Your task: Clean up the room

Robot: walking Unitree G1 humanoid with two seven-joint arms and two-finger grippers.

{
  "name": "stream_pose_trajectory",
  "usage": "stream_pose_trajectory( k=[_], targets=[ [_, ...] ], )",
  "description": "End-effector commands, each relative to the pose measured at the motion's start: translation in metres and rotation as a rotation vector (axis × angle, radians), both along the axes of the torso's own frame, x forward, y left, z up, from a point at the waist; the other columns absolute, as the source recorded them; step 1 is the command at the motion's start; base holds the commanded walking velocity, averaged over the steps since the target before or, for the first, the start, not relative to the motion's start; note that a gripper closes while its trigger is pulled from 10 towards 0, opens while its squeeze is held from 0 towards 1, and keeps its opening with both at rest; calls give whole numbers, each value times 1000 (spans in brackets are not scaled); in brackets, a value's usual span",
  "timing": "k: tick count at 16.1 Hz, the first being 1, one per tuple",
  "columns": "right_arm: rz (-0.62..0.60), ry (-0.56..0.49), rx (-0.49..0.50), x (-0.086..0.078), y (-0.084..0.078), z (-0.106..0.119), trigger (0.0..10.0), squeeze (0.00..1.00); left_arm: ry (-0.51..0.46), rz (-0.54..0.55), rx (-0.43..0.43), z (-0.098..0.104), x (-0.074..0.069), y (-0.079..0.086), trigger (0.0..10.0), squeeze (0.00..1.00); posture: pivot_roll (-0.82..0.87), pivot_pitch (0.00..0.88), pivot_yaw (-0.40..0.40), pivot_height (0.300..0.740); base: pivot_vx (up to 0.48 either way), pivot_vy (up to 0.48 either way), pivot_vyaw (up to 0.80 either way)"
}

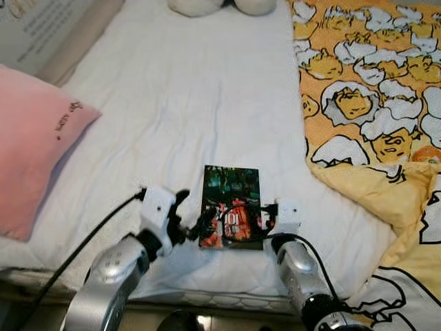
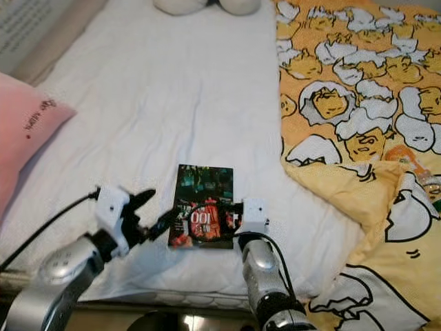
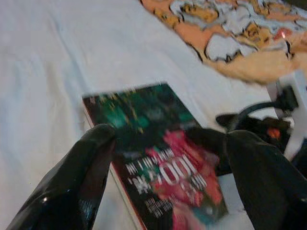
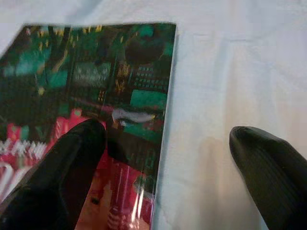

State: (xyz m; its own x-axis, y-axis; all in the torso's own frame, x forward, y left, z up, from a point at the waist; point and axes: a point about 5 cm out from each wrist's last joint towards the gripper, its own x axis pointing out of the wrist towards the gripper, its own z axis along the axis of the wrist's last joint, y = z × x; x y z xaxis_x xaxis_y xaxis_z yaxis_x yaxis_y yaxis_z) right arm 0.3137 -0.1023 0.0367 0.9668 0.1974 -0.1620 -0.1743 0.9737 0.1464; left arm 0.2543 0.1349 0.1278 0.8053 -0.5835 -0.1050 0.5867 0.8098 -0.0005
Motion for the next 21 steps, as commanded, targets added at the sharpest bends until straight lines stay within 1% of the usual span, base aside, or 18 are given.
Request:
stream_pose_trajectory(
  k=[1, 3, 4, 5, 7, 9, 11, 13, 17, 19, 21],
  targets=[
    [-5, 18, -21, -7, -2, -8, 10000, 0, 6, -33, 11, -3, -7, -6, 10000, 0, 250, 286, -16, 740, 0, 0, 0],
    [43, 38, -18, -16, 6, -17, 10000, 0, 23, -25, 1, -7, -8, -8, 10000, 0, 255, 278, -19, 740, 0, 0, 0],
    [57, 39, -22, -18, 9, -18, 10000, 0, 24, -22, 2, -7, -8, -8, 10000, 0, 257, 278, -18, 740, 0, 0, 0],
    [88, 33, -36, -20, 15, -19, 10000, 0, 20, -16, 13, -7, -8, -6, 10000, 0, 261, 273, -15, 740, 0, 0, 0],
    [127, -7, -59, -20, 23, -15, 10000, 0, 11, -3, 19, -7, -6, -2, 10000, 0, 259, 265, -13, 740, 0, 0, 0],
    [133, -6, -17, -19, 26, -13, 10000, 0, 5, -19, 34, -8, -7, -4, 10000, 0, 261, 263, -13, 740, 0, 0, 0],
    [111, 34, 67, -16, 28, -13, 10000, 0, 3, -62, 69, -12, -13, -8, 10000, 0, 260, 261, -12, 740, 0, 0, 0],
    [126, 83, 125, -13, 35, -13, 10000, 0, 14, -86, 101, -19, -18, -11, 10000, 0, 266, 263, -13, 740, 0, 0, 0],
    [162, 116, 141, -14, 43, -14, 10000, 0, 12, -75, 99, -19, -20, -9, 10000, 0, 276, 268, -17, 740, 0, 0, 0],
    [162, 169, 209, -16, 47, -17, 10000, 0, 12, -67, 108, -19, -20, -7, 10000, 0, 281, 271, -18, 740, 0, 0, 0],
    [167, 190, 234, -16, 49, -19, 10000, 0, 12, -64, 110, -19, -20, -7, 10000, 0, 281, 271, -18, 740, 0, 0, 0]
  ],
)
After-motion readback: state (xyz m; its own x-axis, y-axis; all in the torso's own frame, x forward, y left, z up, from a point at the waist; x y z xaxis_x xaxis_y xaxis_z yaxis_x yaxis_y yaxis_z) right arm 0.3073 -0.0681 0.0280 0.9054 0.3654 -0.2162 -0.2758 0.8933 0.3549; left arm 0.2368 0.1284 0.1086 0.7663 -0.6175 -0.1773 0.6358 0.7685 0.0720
